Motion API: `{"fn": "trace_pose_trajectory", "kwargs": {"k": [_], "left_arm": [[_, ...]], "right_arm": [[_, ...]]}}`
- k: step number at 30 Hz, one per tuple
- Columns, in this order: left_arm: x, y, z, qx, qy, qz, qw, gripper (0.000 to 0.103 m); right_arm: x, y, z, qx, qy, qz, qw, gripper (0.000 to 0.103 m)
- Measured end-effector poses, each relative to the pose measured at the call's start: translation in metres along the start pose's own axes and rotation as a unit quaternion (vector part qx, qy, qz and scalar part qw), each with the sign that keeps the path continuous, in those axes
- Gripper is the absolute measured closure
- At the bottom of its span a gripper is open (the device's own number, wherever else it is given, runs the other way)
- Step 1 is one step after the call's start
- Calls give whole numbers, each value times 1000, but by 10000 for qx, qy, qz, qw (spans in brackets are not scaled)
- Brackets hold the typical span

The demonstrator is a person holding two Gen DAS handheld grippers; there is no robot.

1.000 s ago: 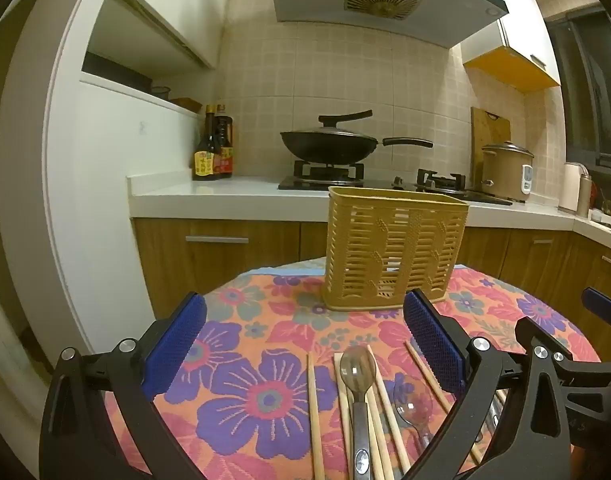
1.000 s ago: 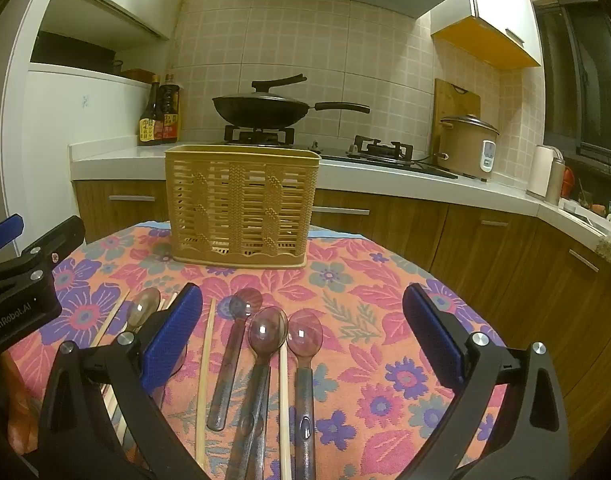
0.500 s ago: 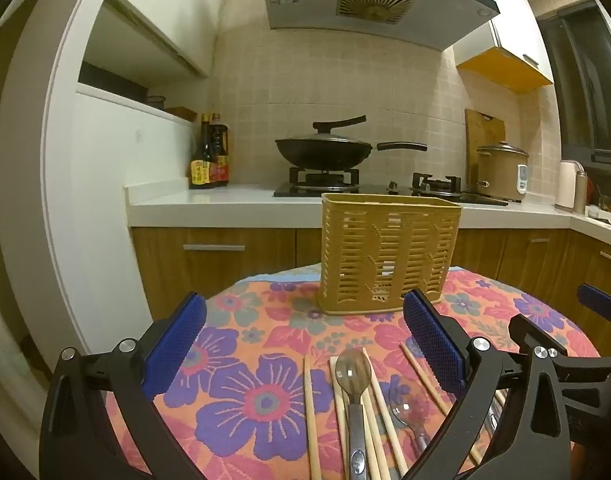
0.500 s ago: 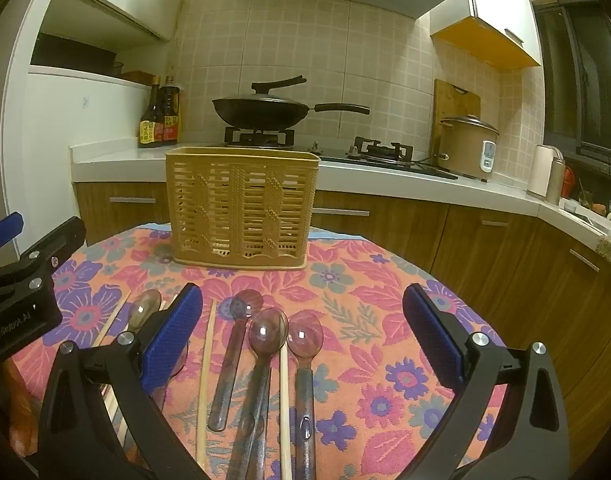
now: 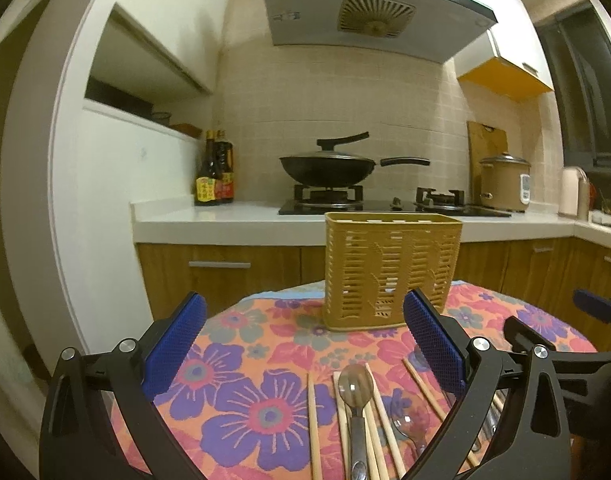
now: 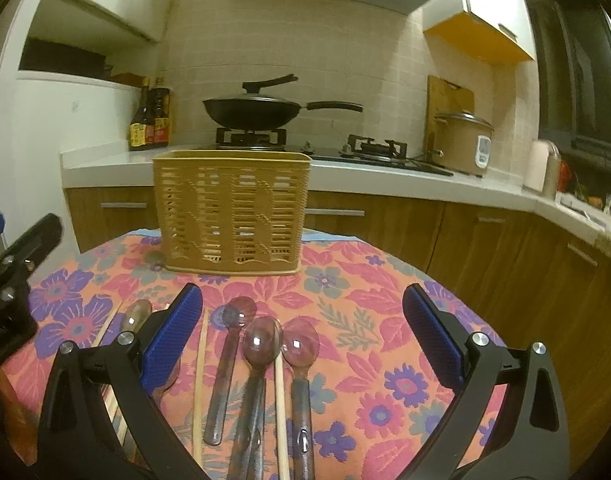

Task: Organize utensils

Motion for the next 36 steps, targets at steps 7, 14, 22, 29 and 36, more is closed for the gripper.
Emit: {"fn": "trace_pose_trajectory", "kwargs": {"k": [7,14,22,29,36], "left_arm": [[-6,-4,-3,-41,-139,230,9996,7],[-9,-5,0,8,-117,276,9996,7],[-11,-6,-3,-46,-98,328,9994,7],[-12,-5,-4,-57,-94,351,9993,7],[-12,-5,-4,-53,-93,351,9993,7]], "right_arm": [[-5,-3,-8,-185,9,116,9998,7],[-8,-4,-7,-217,75,165,9996,7],[-9,-4,-10,-311,156,205,9992,7],[-9,-4,-11,-347,191,222,9990,7],[-10,-4,-11,-340,184,227,9990,7]]}}
Point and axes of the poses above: each gripper's, at about its wrist camera, not at the fingertips, and x roughly against the way its jaws point, z to its left, y to its top, the point moved 5 cm from there along -x, roughly the way its jaws point, and after that the axes turned 6 degrees about z, right-handed, at the moved point
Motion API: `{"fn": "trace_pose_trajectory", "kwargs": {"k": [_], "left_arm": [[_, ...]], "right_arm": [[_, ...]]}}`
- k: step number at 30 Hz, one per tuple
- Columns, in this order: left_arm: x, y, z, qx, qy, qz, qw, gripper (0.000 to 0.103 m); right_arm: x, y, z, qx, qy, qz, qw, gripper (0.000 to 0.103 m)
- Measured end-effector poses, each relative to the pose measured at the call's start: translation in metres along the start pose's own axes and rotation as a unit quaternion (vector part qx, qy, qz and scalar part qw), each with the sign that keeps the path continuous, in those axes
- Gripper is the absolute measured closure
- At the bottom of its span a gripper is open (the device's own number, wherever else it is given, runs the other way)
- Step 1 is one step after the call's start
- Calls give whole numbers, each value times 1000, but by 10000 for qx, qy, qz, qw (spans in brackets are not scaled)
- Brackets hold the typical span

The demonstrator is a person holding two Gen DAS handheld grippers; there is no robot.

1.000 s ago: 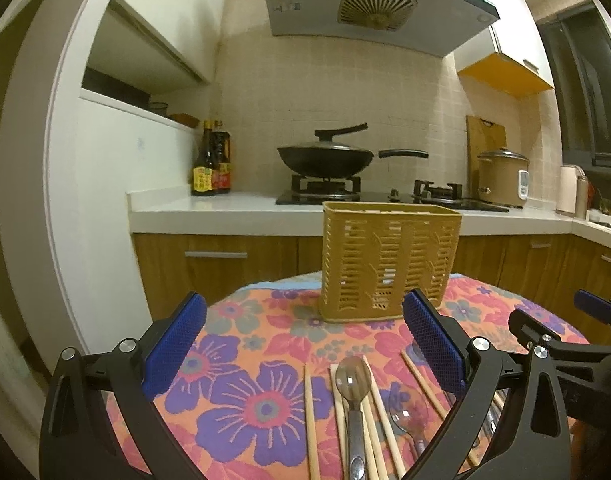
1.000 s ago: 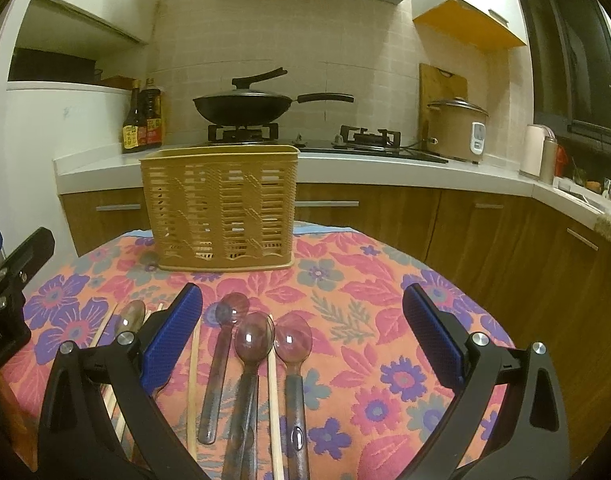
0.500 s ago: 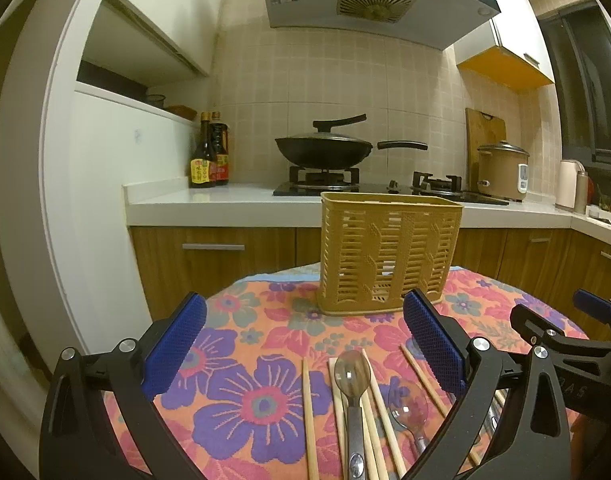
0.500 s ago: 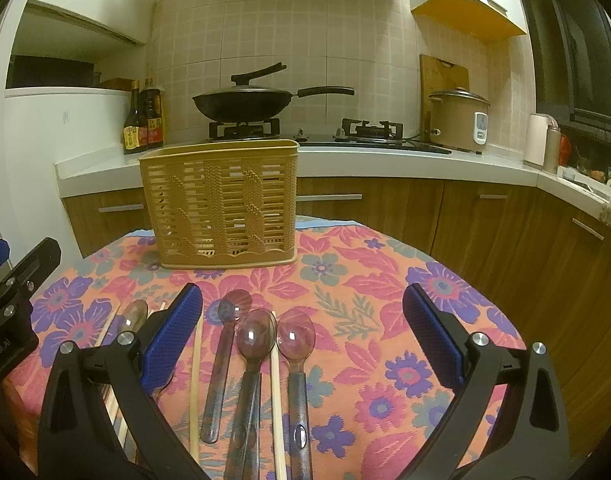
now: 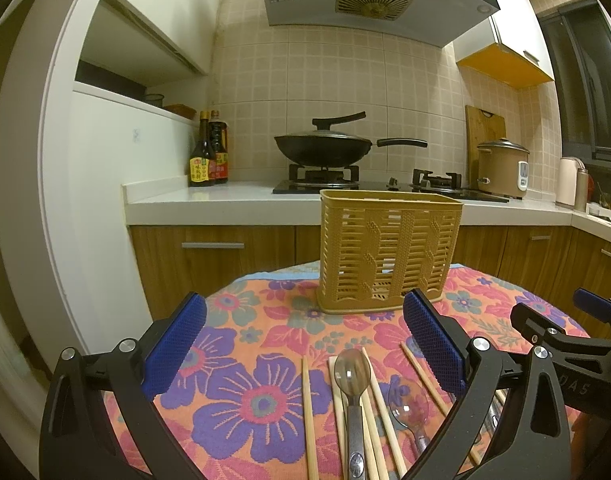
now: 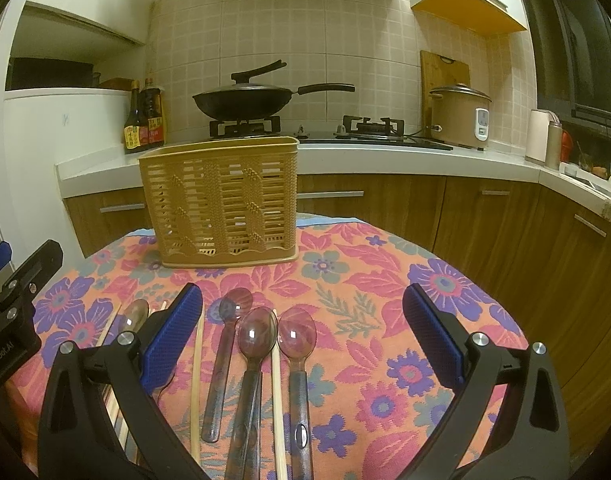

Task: Organize utensils

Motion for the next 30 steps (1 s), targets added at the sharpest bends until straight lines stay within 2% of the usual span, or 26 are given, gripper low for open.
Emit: {"fn": "trace_pose_trajectory", "kwargs": {"k": [25,29,30], "left_arm": [[-1,-3,0,43,-36,28,10000,7],[-12,-2,20,356,-114,358,9987,7],[-20,-3,30,402,-97,624,9972,7]], "right_arm": [[-1,-2,2,47,-63,-1,10000,7],[-7,0,-4,-59,56,107,9999,7],[-9,-1,-6,-100,57,158,9998,7]]}}
Point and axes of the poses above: each gripper's, at about its wrist camera, not at the fingertips, and x roughly against the way its jaws point, z to its left, y to its top, the point moved 5 cm from there along -x, roughly the way its jaws point, and after that the axes turned 6 degrees about z, right-handed, at the moved point
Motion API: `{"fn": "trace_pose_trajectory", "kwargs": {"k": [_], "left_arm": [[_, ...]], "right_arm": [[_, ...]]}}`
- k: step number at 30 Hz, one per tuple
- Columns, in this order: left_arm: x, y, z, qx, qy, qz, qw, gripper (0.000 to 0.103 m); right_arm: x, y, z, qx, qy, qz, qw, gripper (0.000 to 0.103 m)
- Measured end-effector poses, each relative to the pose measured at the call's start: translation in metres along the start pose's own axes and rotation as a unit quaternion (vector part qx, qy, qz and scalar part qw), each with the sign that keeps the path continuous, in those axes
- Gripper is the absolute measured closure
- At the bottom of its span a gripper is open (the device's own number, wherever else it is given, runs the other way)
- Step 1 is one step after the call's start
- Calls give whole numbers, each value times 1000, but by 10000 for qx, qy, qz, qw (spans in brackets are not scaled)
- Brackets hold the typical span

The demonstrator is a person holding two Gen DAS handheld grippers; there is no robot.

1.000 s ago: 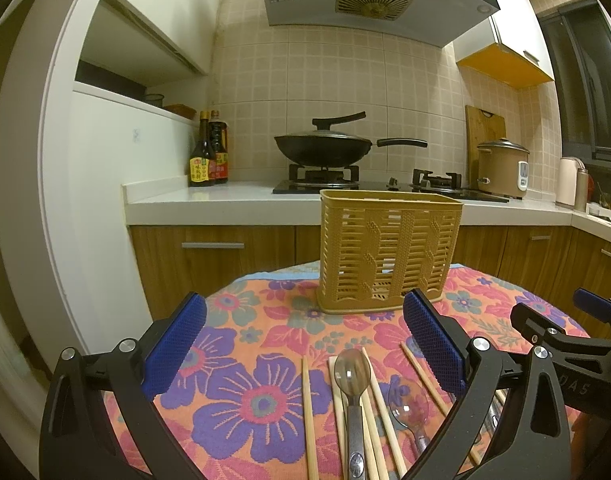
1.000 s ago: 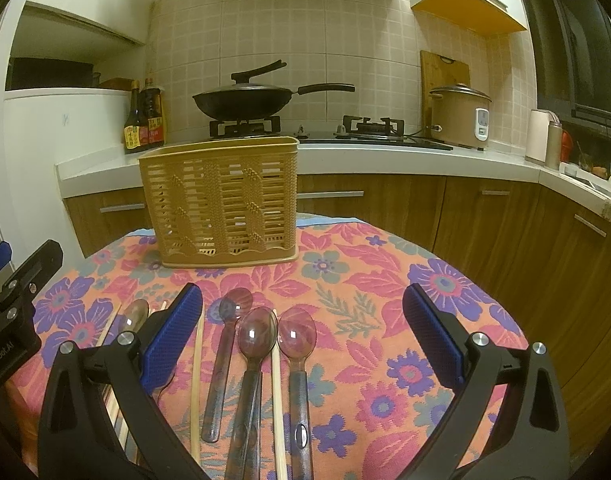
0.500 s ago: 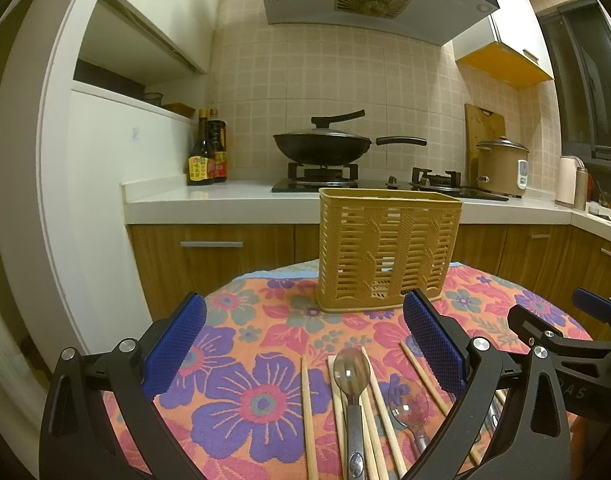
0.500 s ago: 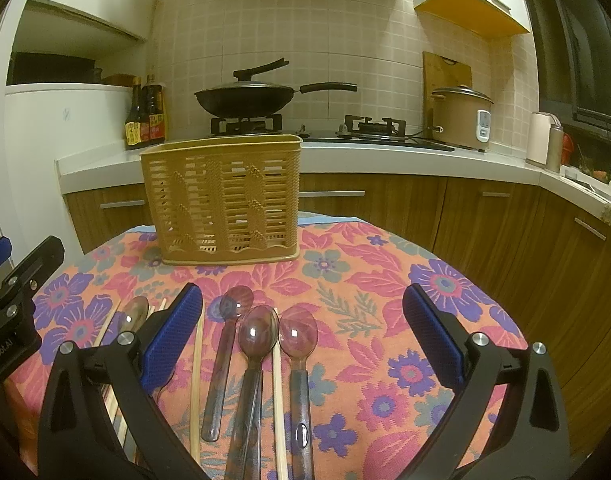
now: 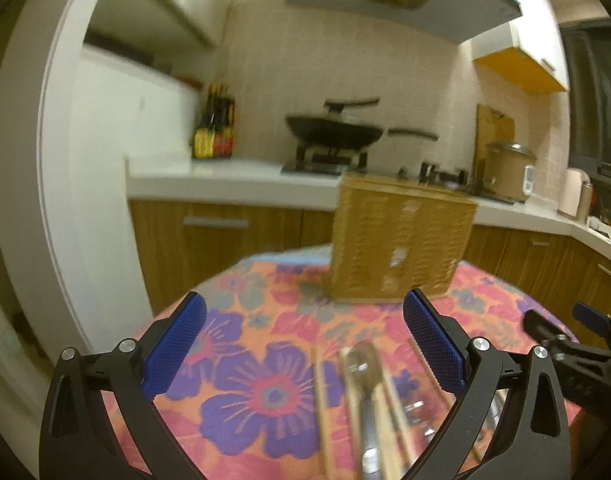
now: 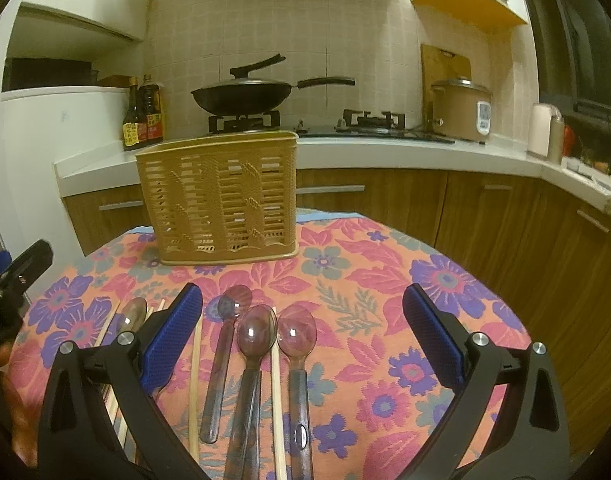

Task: Organize utensils
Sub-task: 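Lower and grasp a wooden chopstick with left tool while right tool grasps a clear spoon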

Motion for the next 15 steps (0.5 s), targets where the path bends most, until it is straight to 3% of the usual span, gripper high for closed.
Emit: {"fn": "trace_pose_trajectory", "kwargs": {"k": [2,5,8,12,15], "left_arm": [[-11,1,18,122,-85,435,9989,8],[-32,-2,42,322,-754,1376,9871,10],[-45,-11,41,-11,-952,2021,9747,23],[-58,-29,28,-438,-1179,2668,9555,35],[-67,-37,16,-557,-1297,2934,9455,43]], "right_arm": [[-5,-1,-4,-103,38,135,9998,7],[-13,-3,-6,-124,-114,406,9990,7],[-22,-4,-7,-110,-191,721,9972,8],[-32,-9,-11,53,-182,1292,9914,25],[-35,-10,-15,104,-8,1597,9871,36]]}}
Point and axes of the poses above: each gripper's, at about its wrist camera, not at the fingertips, and x roughly against the way its jaws point, z to its left, y to its top, the point moved 5 cm from there along -x, roughly the way its jaws point, and after that the axes turned 6 degrees about z, right-handed, at the moved point
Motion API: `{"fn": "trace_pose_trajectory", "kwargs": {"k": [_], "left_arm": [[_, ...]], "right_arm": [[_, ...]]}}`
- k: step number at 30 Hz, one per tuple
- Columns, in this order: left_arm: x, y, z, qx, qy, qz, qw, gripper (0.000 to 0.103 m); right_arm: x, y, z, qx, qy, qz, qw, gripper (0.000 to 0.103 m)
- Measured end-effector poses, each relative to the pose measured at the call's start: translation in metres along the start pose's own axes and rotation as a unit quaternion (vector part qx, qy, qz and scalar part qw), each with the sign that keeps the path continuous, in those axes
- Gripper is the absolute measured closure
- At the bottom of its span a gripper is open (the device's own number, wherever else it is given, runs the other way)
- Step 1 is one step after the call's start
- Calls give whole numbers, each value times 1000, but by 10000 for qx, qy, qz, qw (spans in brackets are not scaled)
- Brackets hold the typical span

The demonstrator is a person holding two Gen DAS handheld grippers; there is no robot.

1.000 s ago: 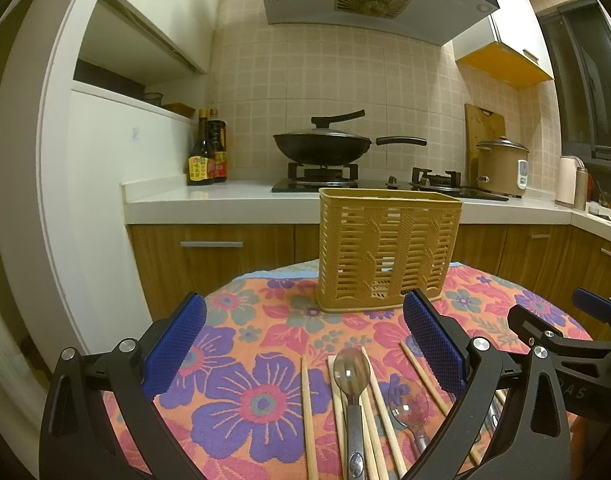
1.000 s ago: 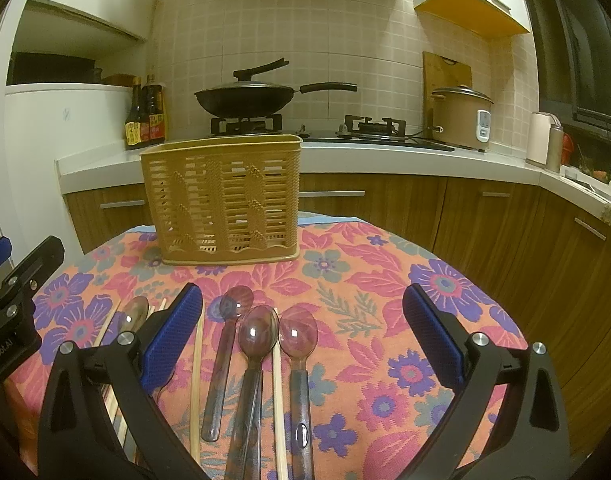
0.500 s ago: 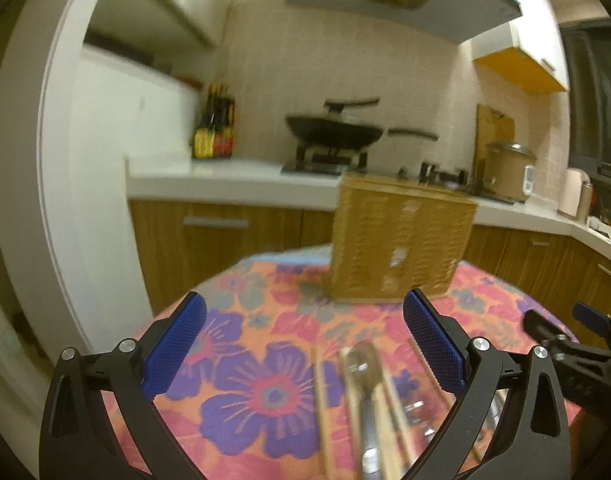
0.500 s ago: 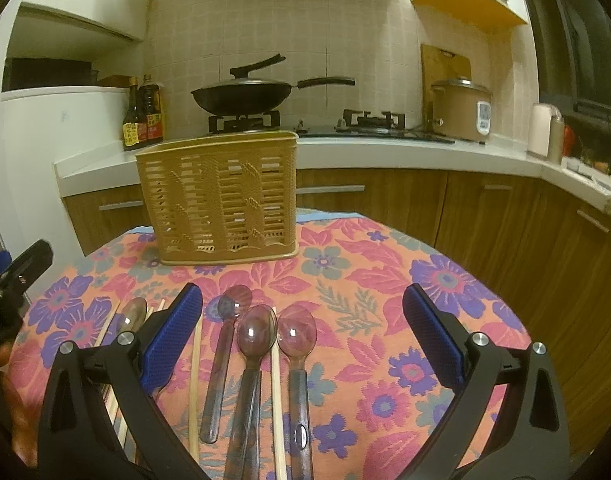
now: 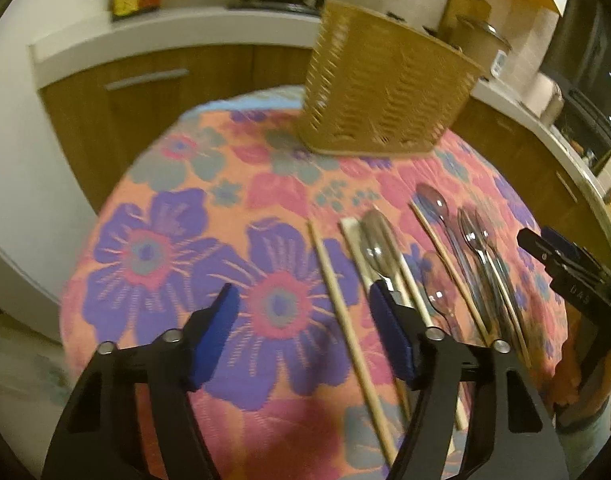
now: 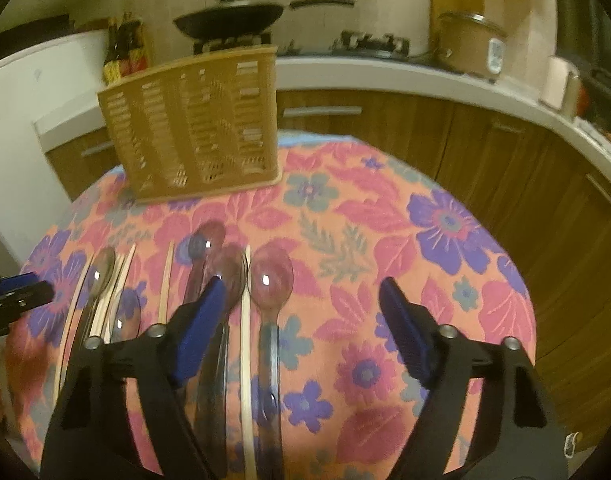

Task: Organize utensils
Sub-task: 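Lower and grasp a wooden chopstick with left tool while right tool grasps a clear spoon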

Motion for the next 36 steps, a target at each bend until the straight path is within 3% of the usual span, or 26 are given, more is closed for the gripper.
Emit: {"fn": "trace_pose_trajectory", "kwargs": {"k": [3,10,12,16,19,22,26,29,34,36], "left_arm": [[-11,-1,-7,-168,207,270,9993,56],[-24,-3,-22,-776,785,481,9927,57],[-25,-2,-25,-862,874,487,9912,58],[-23,-1,-26,-915,843,498,9910,62],[-23,-2,-30,-1011,860,487,9900,66],[-24,-3,-32,-1086,863,506,9890,67],[-25,1,-29,-1087,660,651,9897,67],[-27,2,-31,-1150,719,735,9880,69],[-27,-2,-43,-1330,906,772,9839,98],[-26,-2,-43,-1273,938,702,9849,99]], "right_arm": [[-4,-2,-1,125,233,408,9988,41],[-17,-21,-10,276,590,1372,9884,67],[-20,-22,-10,261,775,1474,9857,68],[-27,-17,-2,351,955,1640,9812,68],[-38,-13,8,453,944,1894,9763,76],[-43,-8,13,623,627,2013,9755,91],[-46,-6,15,794,592,2251,9693,91],[-49,-5,13,798,628,2428,9647,93],[-50,1,16,932,491,2342,9665,93],[-45,9,13,898,533,2135,9713,93]]}}
Point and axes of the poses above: each gripper's, at about its wrist camera, not at the fingertips, and x roughly against the way its jaws point, z to its left, y to its top, the point moved 5 cm from there along -x, roughly the way its jaws point, and after that the axes turned 6 degrees about z, right-handed, at the moved point
